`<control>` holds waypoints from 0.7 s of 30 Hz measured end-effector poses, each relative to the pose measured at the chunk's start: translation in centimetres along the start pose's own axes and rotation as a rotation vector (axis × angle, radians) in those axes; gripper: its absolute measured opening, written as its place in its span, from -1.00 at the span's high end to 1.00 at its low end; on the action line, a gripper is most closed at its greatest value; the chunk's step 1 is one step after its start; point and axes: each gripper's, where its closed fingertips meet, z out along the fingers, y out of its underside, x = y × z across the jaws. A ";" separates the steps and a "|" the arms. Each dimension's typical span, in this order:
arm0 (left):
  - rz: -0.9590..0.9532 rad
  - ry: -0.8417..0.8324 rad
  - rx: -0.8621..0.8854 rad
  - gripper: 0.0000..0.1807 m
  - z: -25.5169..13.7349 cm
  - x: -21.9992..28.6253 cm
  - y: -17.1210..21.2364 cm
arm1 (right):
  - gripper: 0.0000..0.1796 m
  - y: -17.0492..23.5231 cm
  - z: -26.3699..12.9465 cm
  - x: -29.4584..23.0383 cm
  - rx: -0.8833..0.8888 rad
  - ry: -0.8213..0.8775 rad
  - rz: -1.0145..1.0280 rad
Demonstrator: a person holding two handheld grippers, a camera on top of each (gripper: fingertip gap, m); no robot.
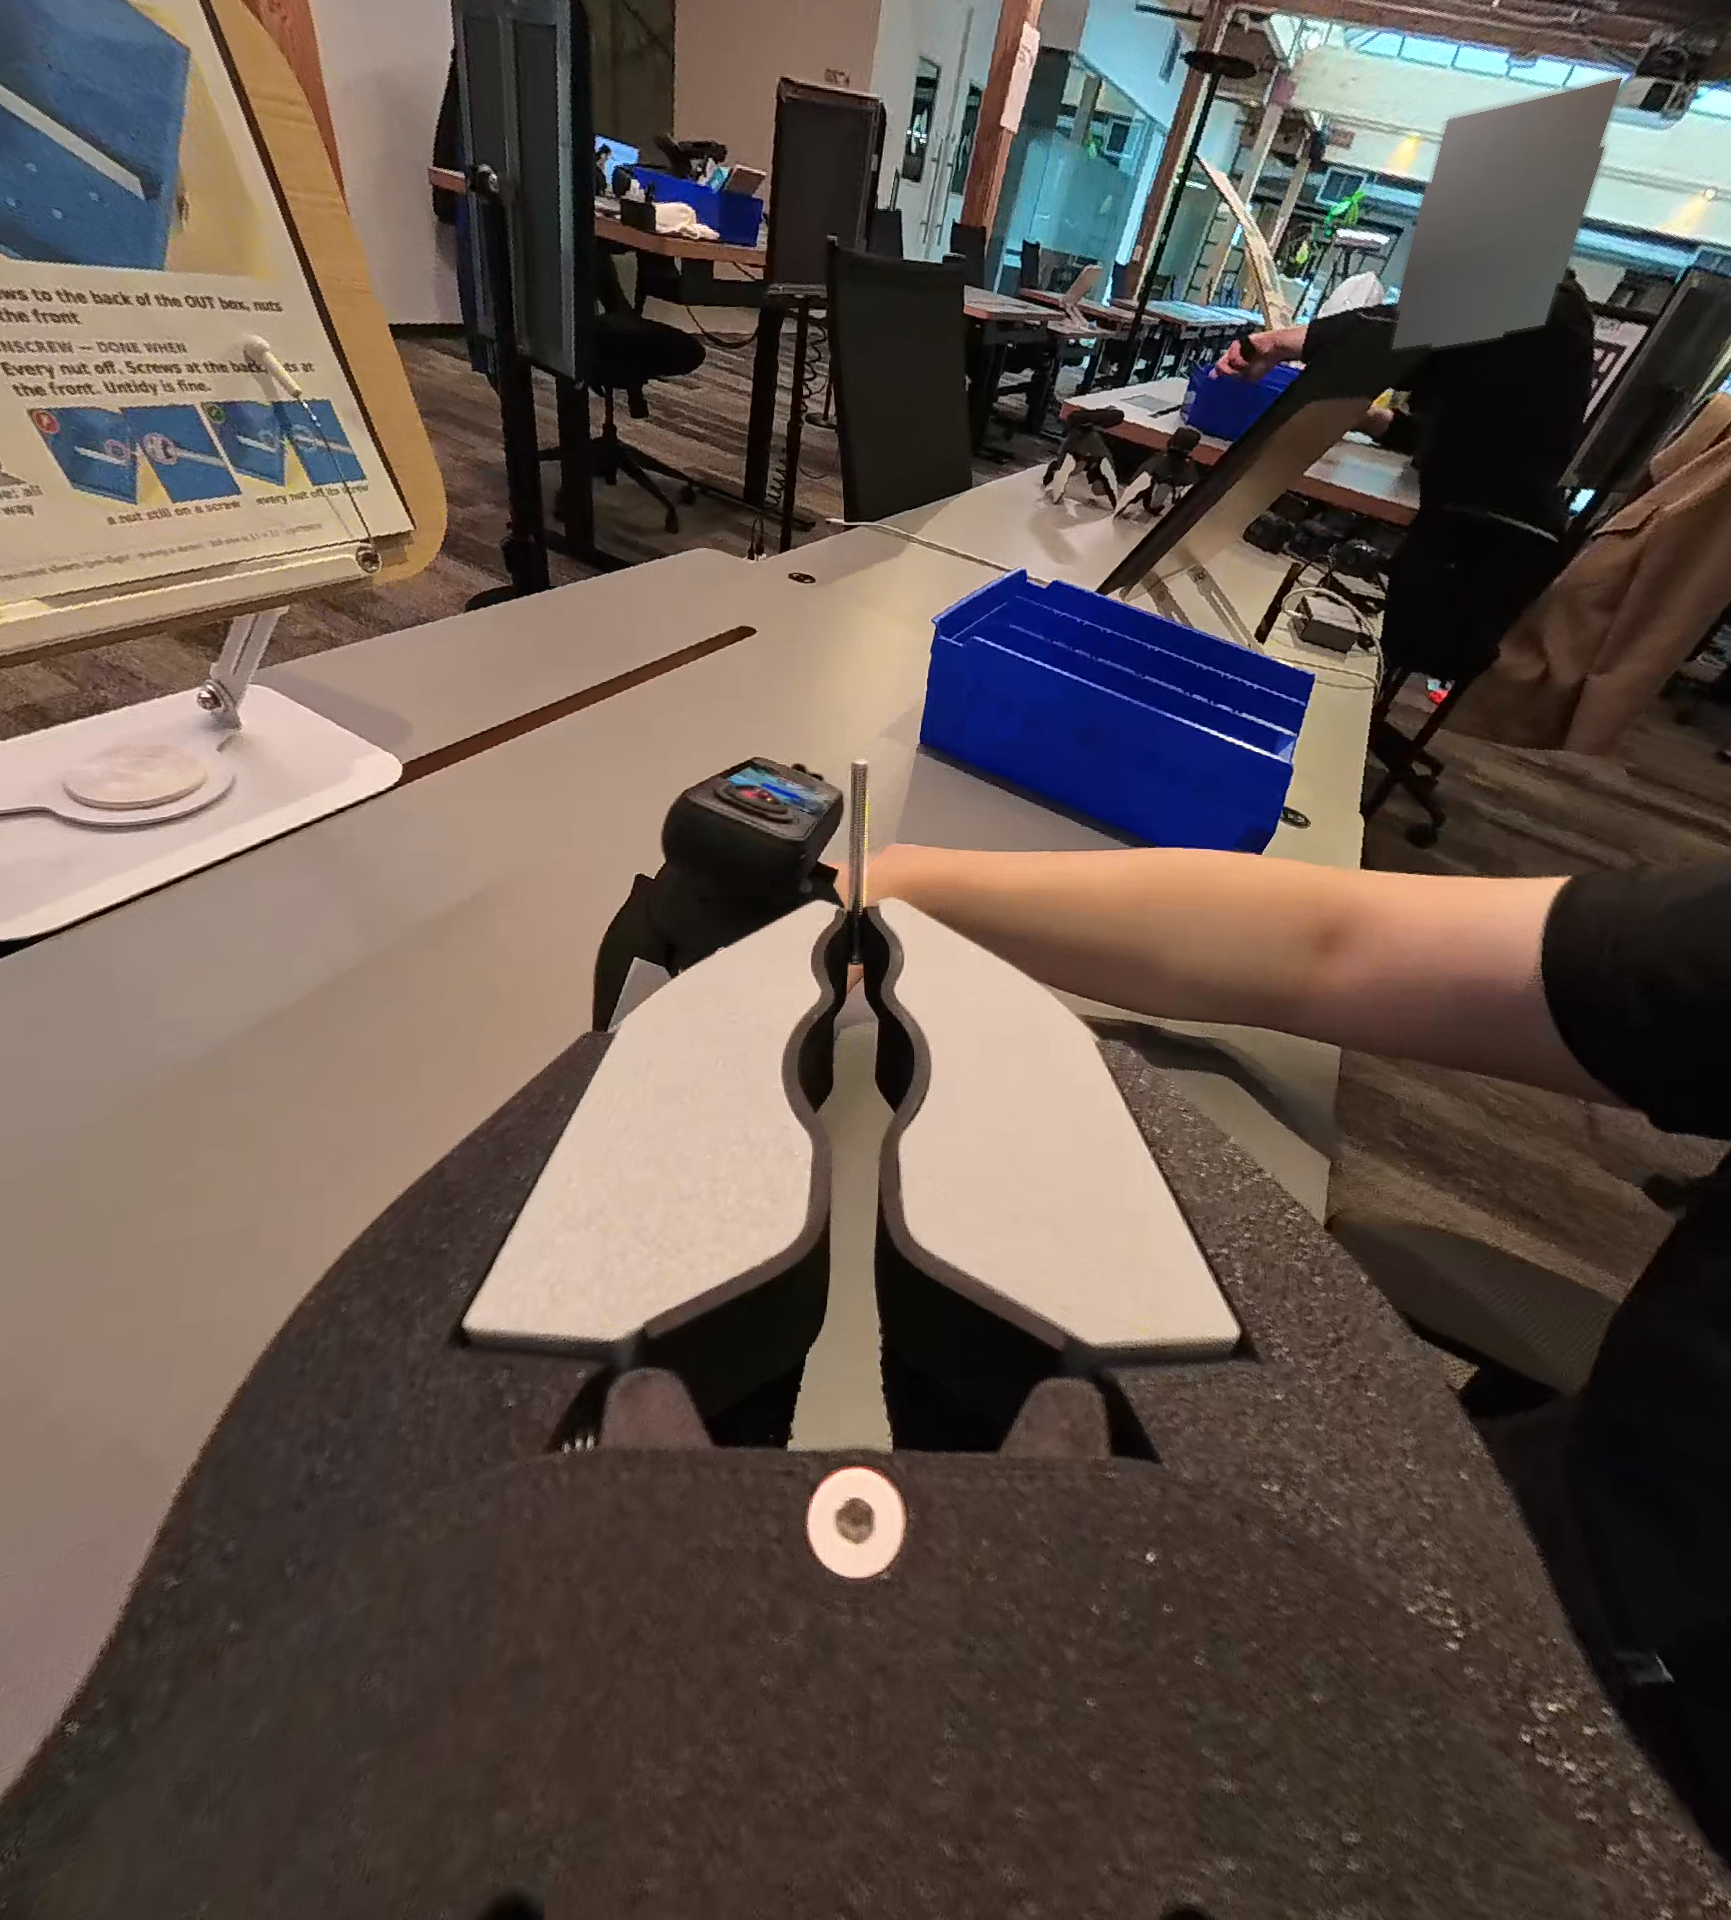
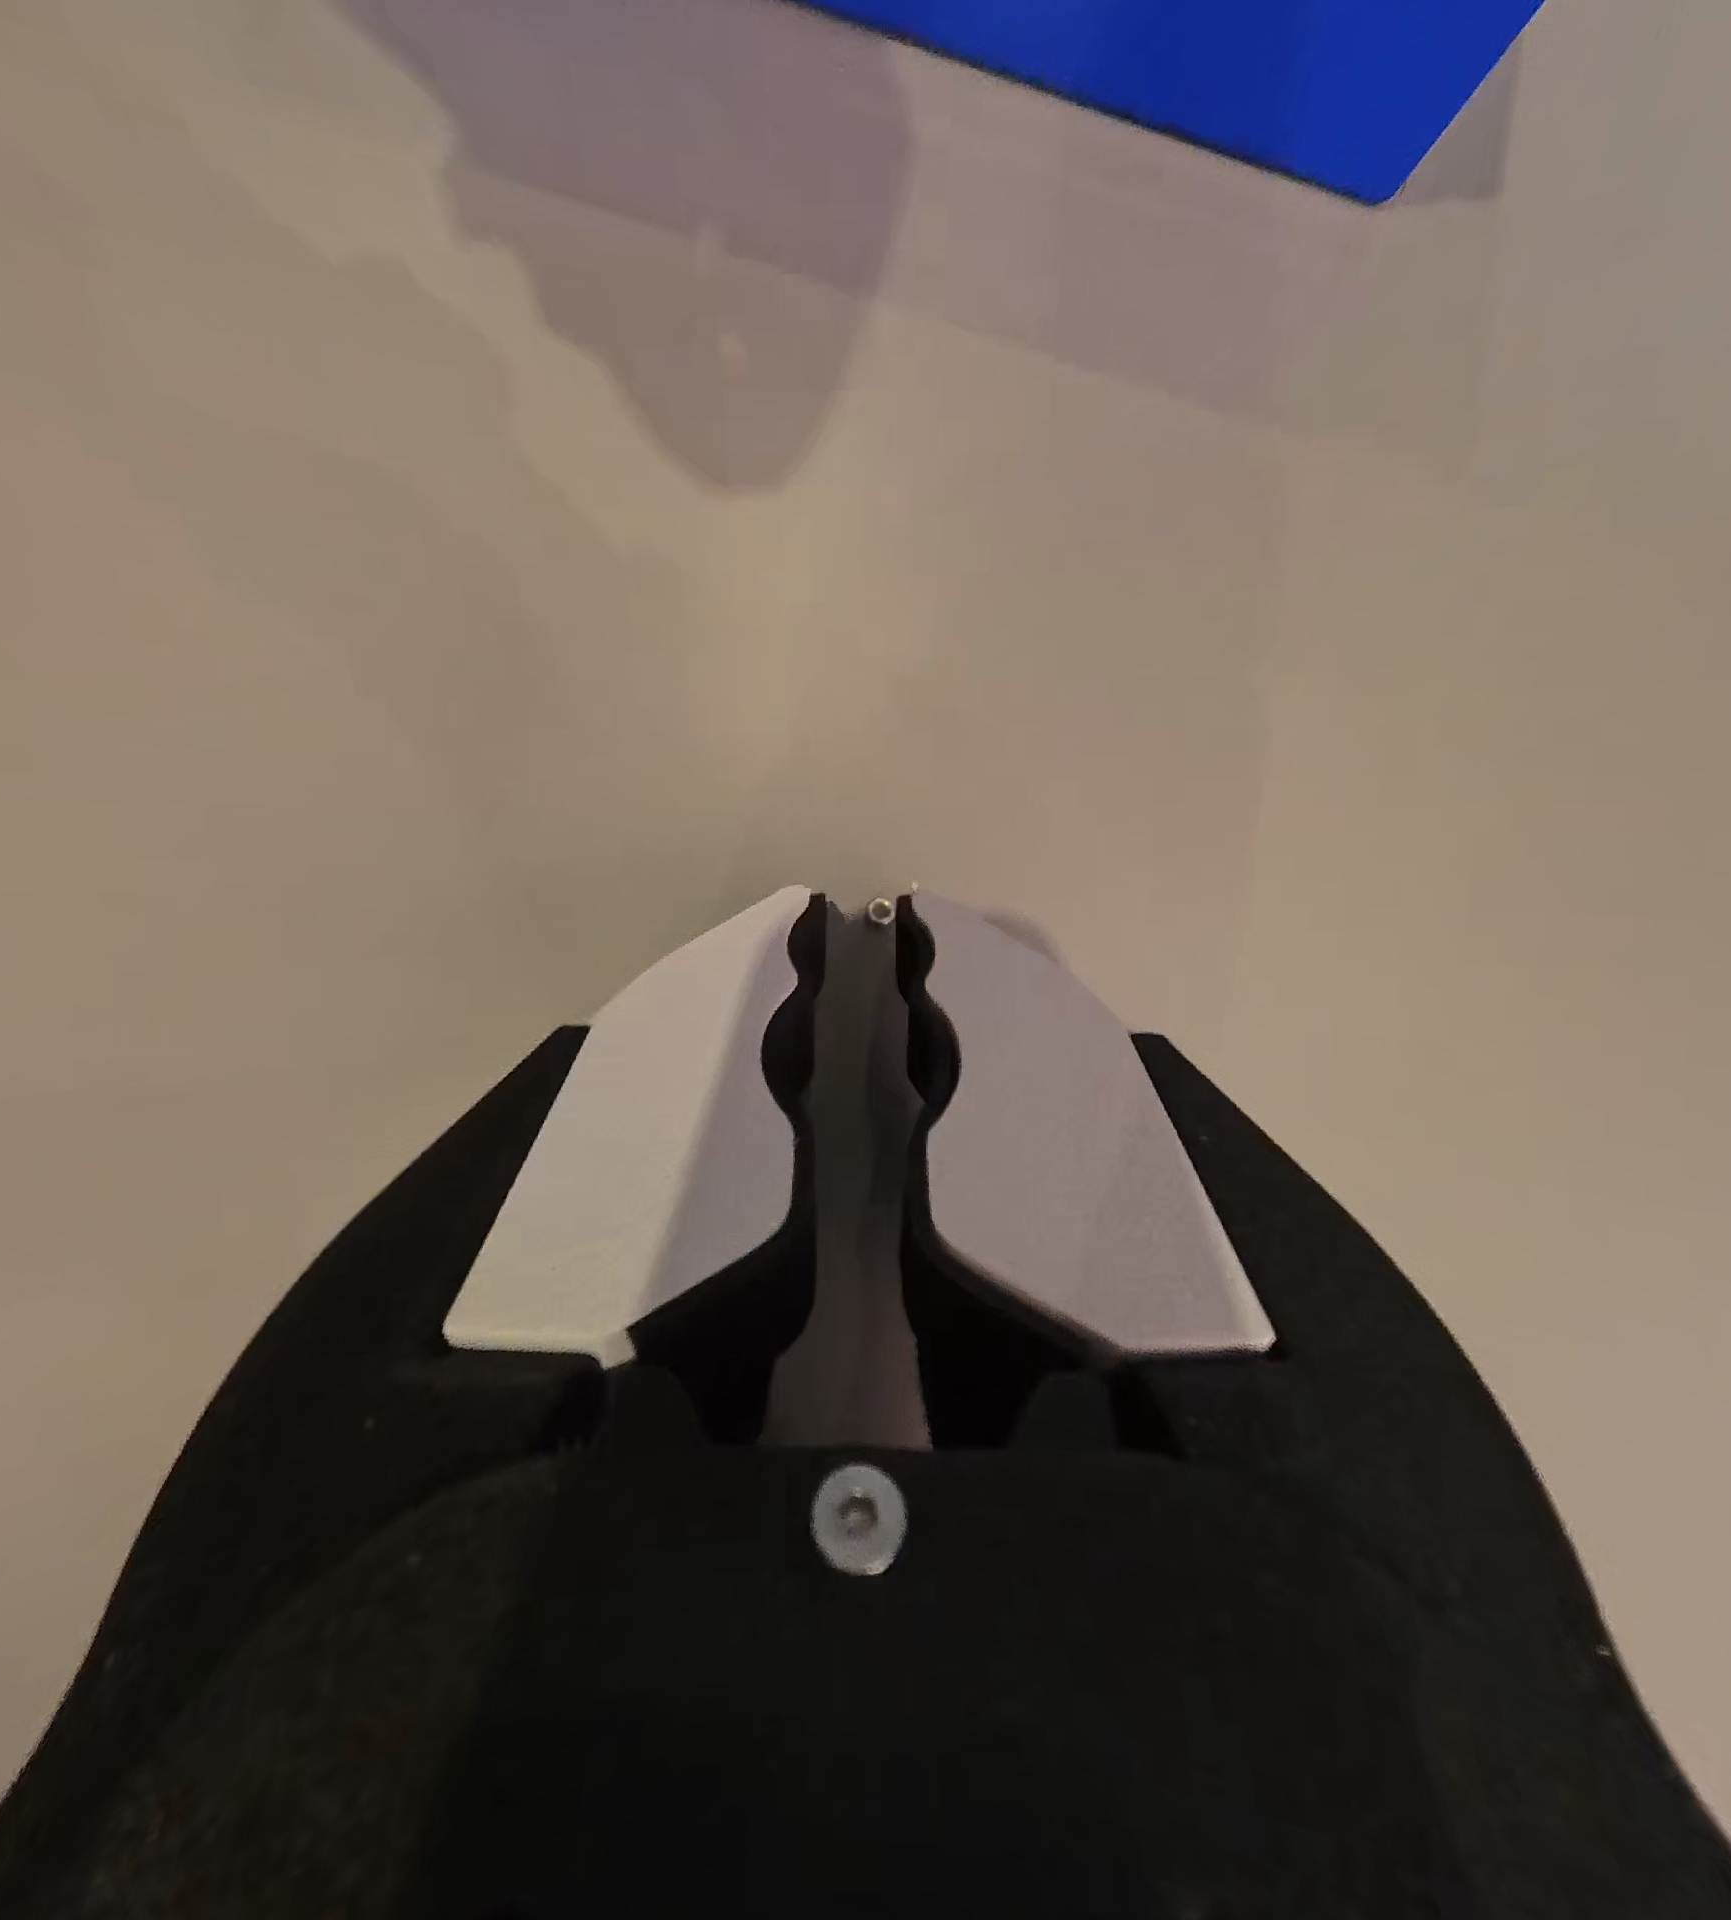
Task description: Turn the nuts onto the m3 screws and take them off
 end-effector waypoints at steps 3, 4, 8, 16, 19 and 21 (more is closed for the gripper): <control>0.010 0.003 -0.016 0.98 -0.1 0.1 0.3 | 0.86 0.1 0.3 0.3 -0.033 -0.005 -0.016; 0.011 0.006 -0.016 0.98 -0.2 0.1 0.3 | 0.87 0.2 0.4 0.3 -0.048 -0.015 -0.018; 0.008 0.020 -0.019 0.98 -0.3 0.3 0.3 | 0.88 0.6 0.7 0.2 -0.114 -0.068 0.002; 0.024 0.028 -0.036 0.98 -0.3 0.8 0.5 | 0.91 0.6 0.8 0.4 -0.188 -0.129 -0.011; 0.025 0.029 -0.033 0.98 -0.4 0.9 0.4 | 0.91 0.6 0.8 0.4 -0.178 -0.129 -0.014; 0.027 0.027 -0.035 0.98 -0.4 0.8 0.4 | 0.93 0.6 0.8 0.4 -0.159 -0.126 -0.012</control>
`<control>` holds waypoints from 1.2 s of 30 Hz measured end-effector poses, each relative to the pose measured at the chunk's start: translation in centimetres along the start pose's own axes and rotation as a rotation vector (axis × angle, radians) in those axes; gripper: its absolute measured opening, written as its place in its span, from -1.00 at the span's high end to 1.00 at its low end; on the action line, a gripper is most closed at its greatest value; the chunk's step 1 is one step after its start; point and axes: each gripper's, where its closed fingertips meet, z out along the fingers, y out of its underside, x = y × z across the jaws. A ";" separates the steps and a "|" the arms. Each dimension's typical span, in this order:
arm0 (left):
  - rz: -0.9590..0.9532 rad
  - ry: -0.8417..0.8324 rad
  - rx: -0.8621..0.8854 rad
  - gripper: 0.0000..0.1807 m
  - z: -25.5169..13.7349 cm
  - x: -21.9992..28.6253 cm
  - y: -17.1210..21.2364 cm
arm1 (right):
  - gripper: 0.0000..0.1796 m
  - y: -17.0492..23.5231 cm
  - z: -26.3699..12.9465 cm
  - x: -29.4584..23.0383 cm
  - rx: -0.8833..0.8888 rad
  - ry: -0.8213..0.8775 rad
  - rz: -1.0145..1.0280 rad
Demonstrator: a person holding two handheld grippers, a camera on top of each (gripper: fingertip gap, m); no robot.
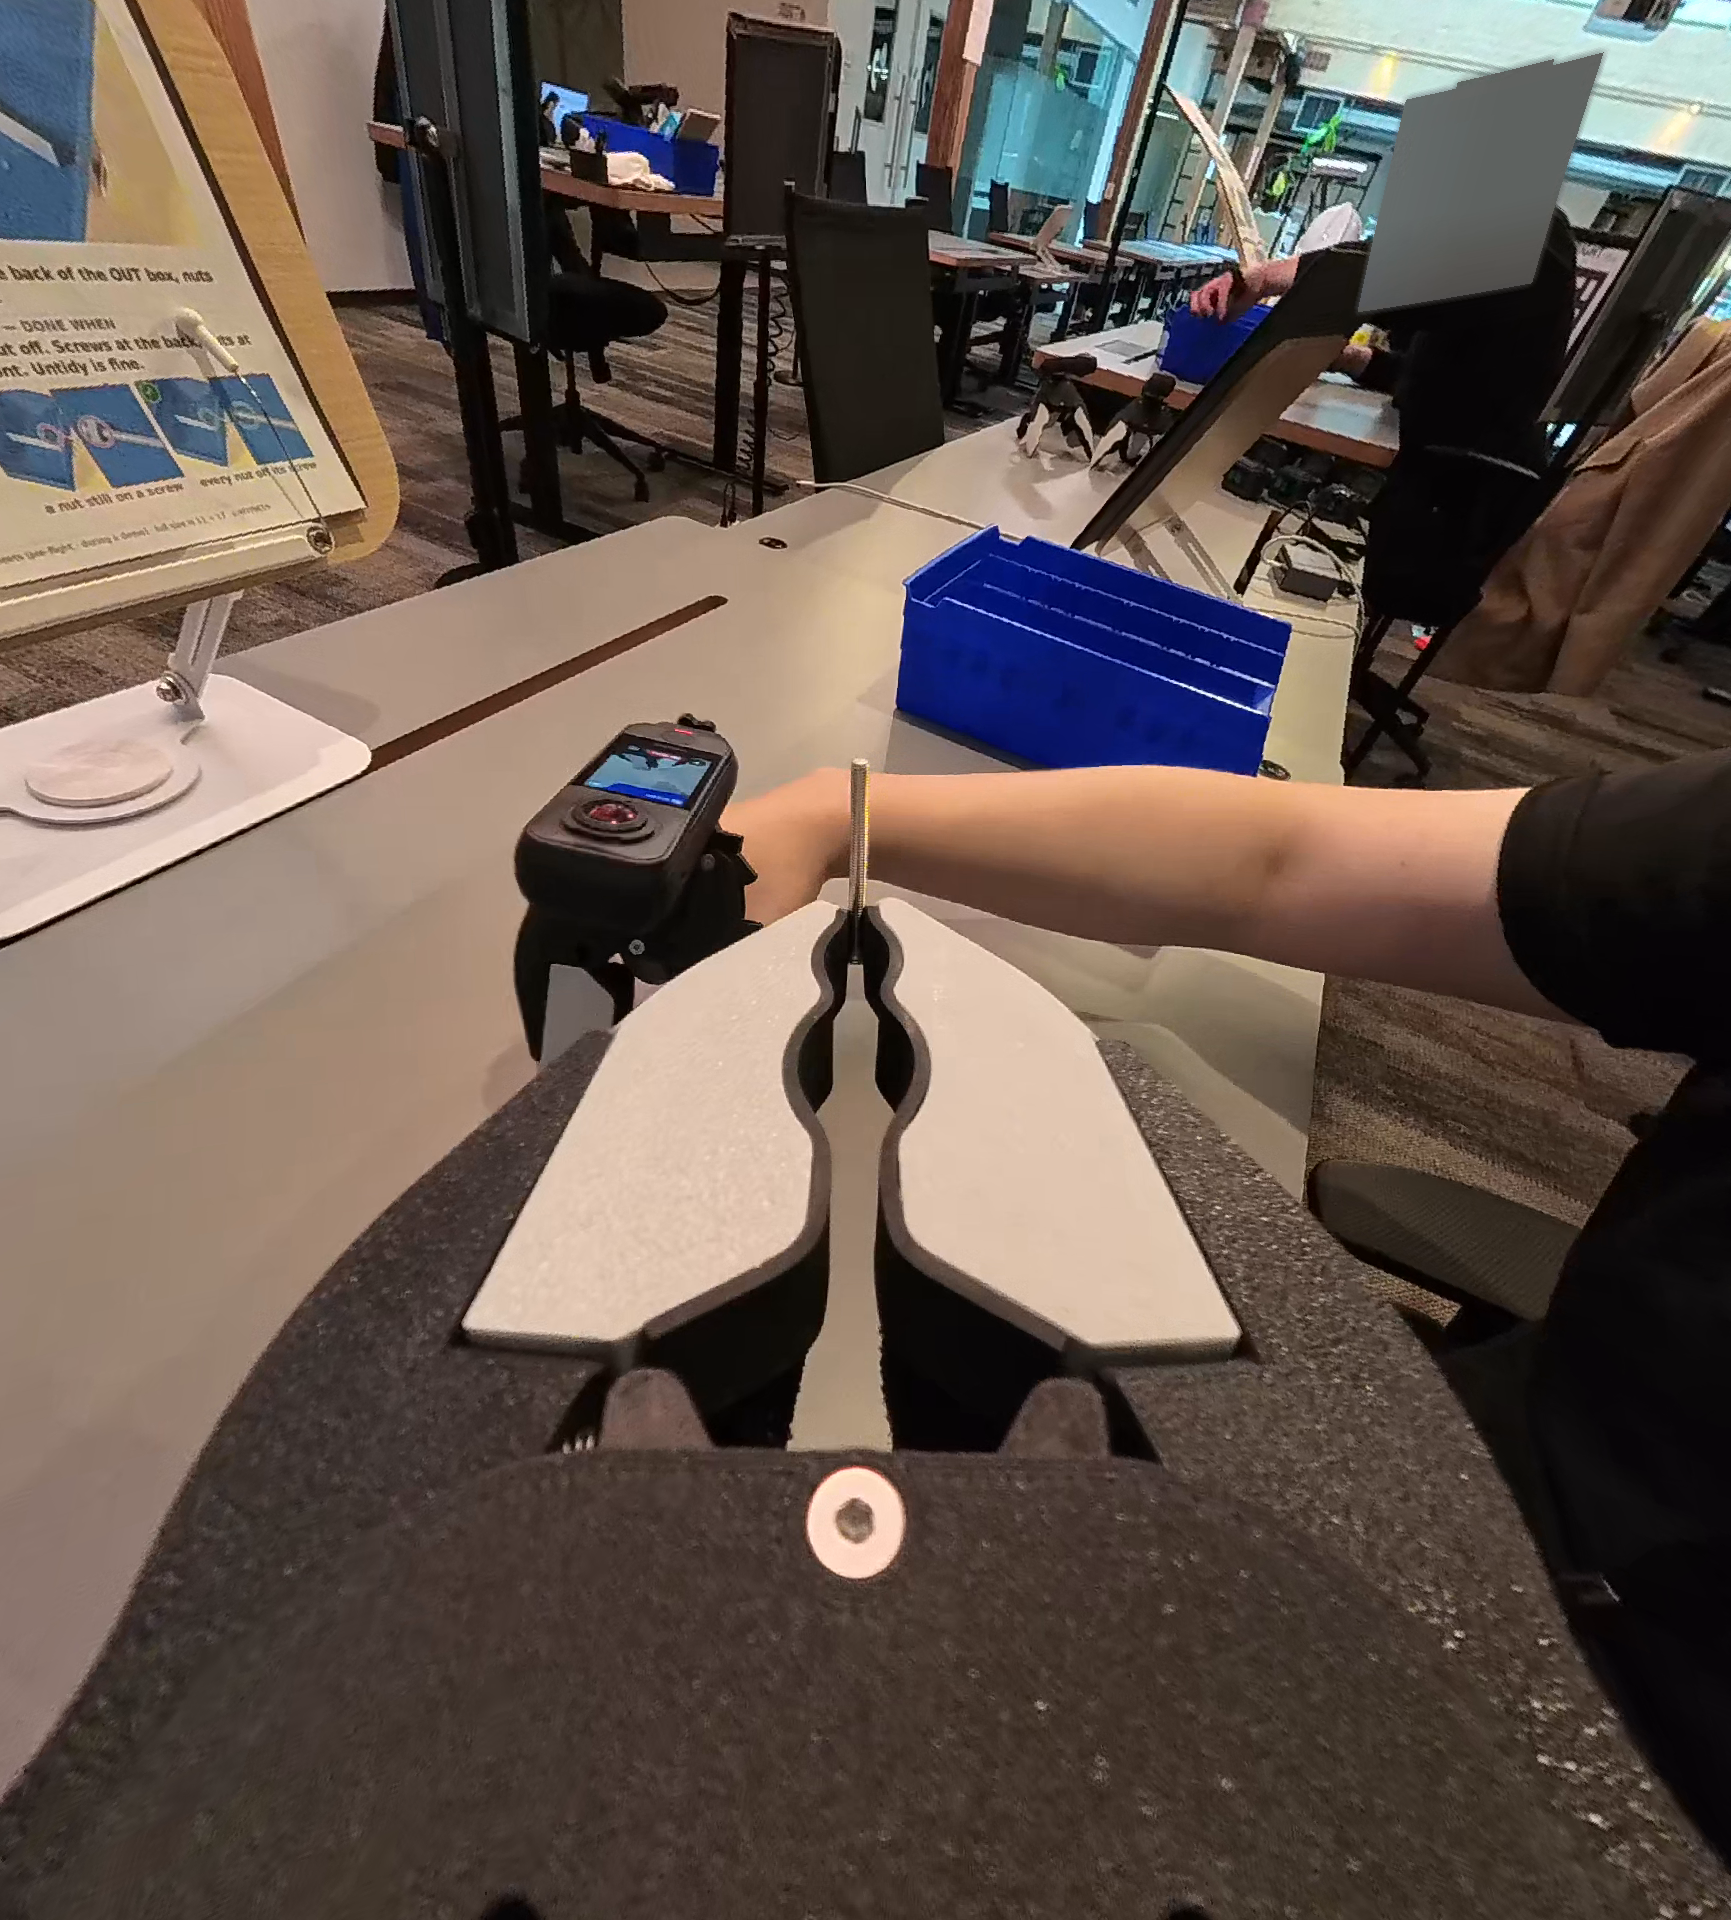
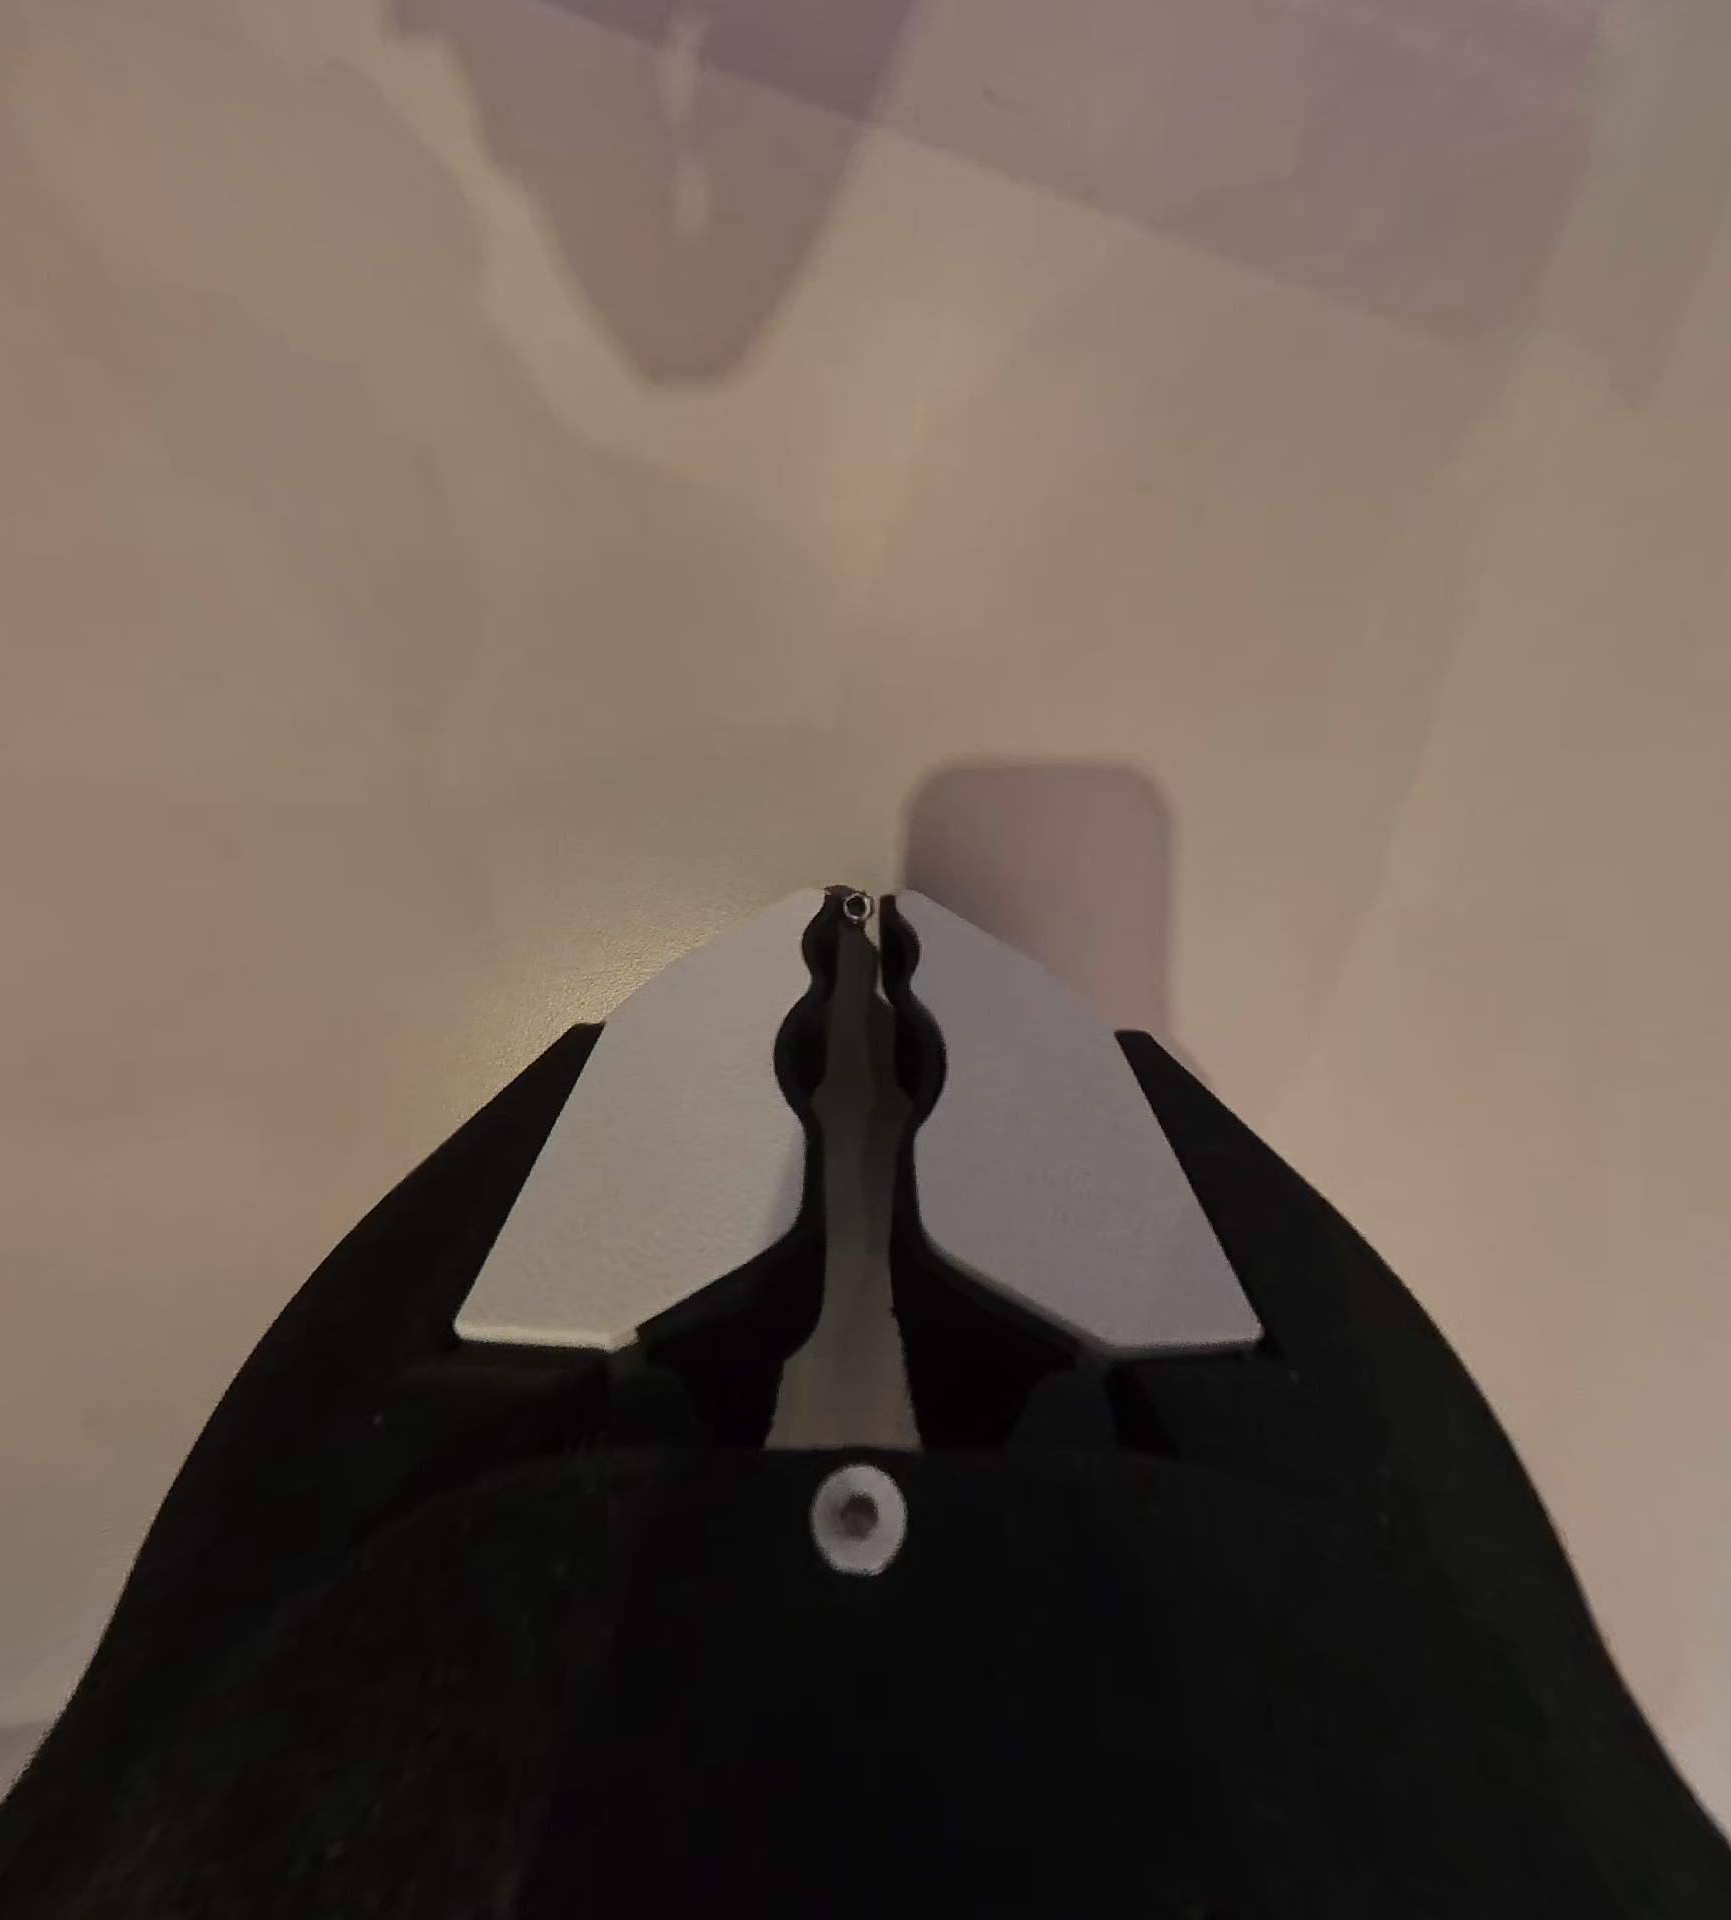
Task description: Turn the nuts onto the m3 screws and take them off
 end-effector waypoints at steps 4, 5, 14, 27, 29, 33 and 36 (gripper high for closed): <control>-0.005 -0.003 -0.004 0.98 0.1 -0.2 0.2 | 0.95 0.0 0.0 0.0 0.026 0.012 0.006; -0.007 -0.006 -0.005 0.98 0.2 -0.3 0.3 | 0.95 0.0 0.0 0.0 0.033 0.021 0.005; -0.020 -0.042 -0.076 0.98 4.9 -3.0 4.6 | 0.95 0.6 -5.5 -1.8 0.230 0.137 0.058; 0.170 0.188 -0.256 0.98 18.1 -3.4 2.8 | 0.95 0.6 -24.8 -4.5 0.578 0.316 0.047; 0.243 0.164 -0.311 0.98 19.2 -3.7 2.4 | 0.95 0.5 -25.9 -4.5 0.594 0.330 0.048; 0.336 0.128 -0.389 0.98 20.2 -3.8 2.3 | 0.95 0.1 -26.8 -4.0 0.585 0.389 0.070; 0.317 0.155 -0.387 0.98 20.0 -2.8 2.3 | 0.95 -0.2 -26.0 -4.4 0.553 0.366 0.048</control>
